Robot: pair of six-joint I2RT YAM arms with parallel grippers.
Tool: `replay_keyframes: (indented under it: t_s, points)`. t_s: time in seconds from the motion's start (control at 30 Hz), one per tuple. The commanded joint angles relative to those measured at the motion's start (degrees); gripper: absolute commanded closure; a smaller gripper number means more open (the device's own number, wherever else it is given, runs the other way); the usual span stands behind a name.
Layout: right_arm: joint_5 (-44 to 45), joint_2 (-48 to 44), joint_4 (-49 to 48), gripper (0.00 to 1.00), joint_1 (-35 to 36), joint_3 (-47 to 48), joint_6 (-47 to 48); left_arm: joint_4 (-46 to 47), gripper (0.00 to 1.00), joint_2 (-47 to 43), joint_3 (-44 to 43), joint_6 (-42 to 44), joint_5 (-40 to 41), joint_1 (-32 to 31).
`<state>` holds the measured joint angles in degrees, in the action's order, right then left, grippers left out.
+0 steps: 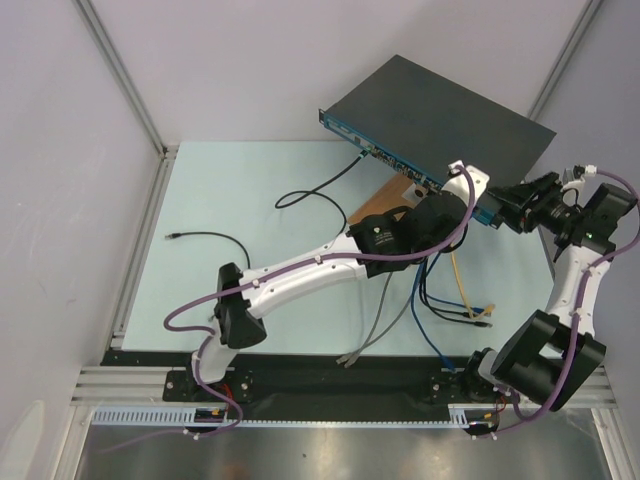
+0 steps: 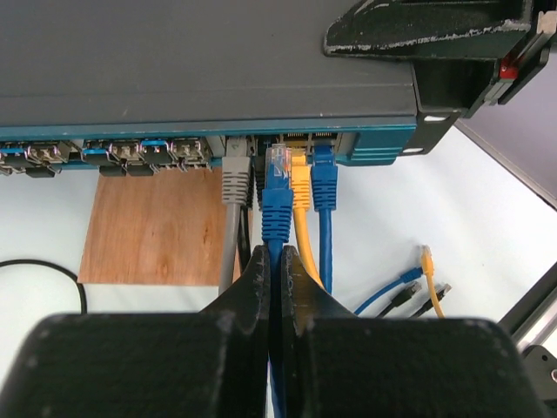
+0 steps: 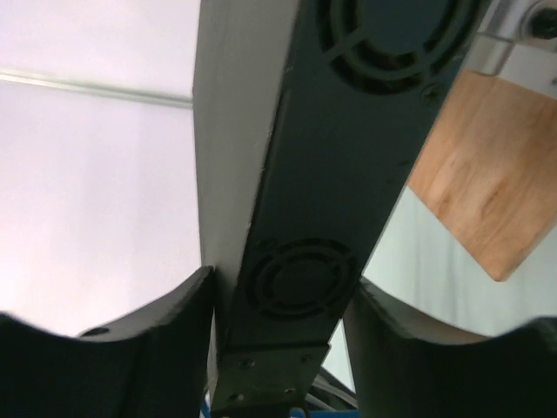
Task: Insert the plug into the switch port
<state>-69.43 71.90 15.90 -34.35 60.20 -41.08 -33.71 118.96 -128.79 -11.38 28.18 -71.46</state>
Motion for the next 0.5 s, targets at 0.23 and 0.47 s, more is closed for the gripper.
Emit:
replay_keyframes:
  t_s: [0.23, 0.47]
  points:
    - [-0.27, -3.61, -5.70, 1.00, 2.53, -2.81, -0.76, 0.23, 1.00, 2.24, -5.77, 0.92, -1.02, -0.08]
    - [0.43, -5.80, -9.48, 1.00, 3.85, -5.45, -4.44, -1.09, 1.00, 1.81, -4.89, 0.04, -1.99, -0.08]
